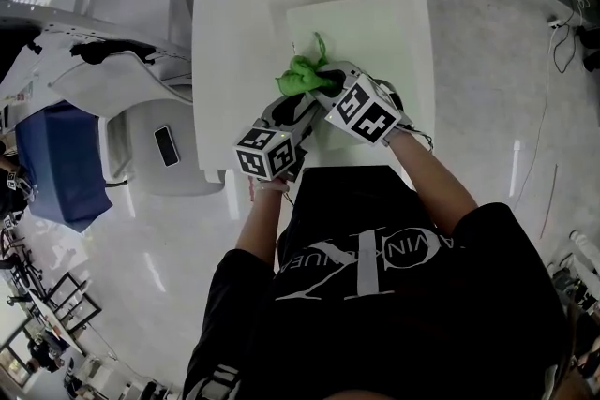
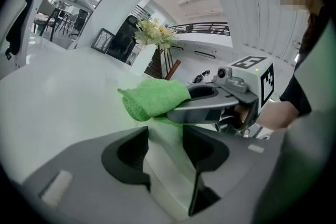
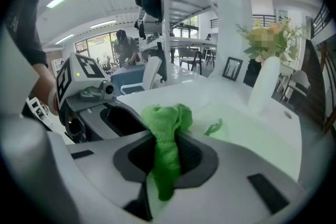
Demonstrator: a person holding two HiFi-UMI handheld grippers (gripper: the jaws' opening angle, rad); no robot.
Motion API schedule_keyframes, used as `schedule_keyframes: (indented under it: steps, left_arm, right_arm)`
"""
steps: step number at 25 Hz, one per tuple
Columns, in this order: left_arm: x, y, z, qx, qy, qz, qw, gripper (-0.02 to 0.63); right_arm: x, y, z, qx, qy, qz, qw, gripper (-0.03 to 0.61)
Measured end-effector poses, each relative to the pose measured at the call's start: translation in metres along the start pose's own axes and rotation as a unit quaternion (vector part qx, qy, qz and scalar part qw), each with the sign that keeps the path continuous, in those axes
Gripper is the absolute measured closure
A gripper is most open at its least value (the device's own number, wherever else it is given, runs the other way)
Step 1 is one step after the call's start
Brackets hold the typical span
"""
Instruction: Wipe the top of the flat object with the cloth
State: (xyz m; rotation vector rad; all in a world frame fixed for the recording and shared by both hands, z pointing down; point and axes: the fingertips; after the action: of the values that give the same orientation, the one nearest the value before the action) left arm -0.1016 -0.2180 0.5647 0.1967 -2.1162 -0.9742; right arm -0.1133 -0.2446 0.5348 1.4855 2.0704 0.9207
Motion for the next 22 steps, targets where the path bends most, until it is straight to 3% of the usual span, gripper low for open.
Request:
schedule_keyframes:
  steps: [9, 16, 22]
  left_arm:
    - [0.000, 0.001, 0.000, 0.008, -0.007, -0.006, 0.9999, 0.399]
    - [0.001, 0.002, 0.001, 0.008, -0.008, -0.001, 0.9999, 0.400]
    - [0.000, 0.001, 0.001, 0.010, -0.007, 0.003, 0.9999, 0.399]
  right_arm:
    - [-0.028, 0.046, 0.037, 0.021, 0.049, -0.059, 0.997, 0.518]
    - [-0.061, 0.101, 0.089, 0.039, 0.120, -0.122, 0.984, 0.518]
    - [-0.072, 0.122, 0.115, 0.048, 0.159, -0.148, 0.975, 0.518]
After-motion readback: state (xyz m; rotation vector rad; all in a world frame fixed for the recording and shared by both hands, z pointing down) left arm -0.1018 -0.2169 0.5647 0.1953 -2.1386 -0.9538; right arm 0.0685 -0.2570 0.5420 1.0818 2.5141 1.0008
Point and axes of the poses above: the fingertips, and each gripper's own axes: z backward along the fingers, x to its left, y out of its underside, and after that the axes turned 3 degrees about z, right-handed
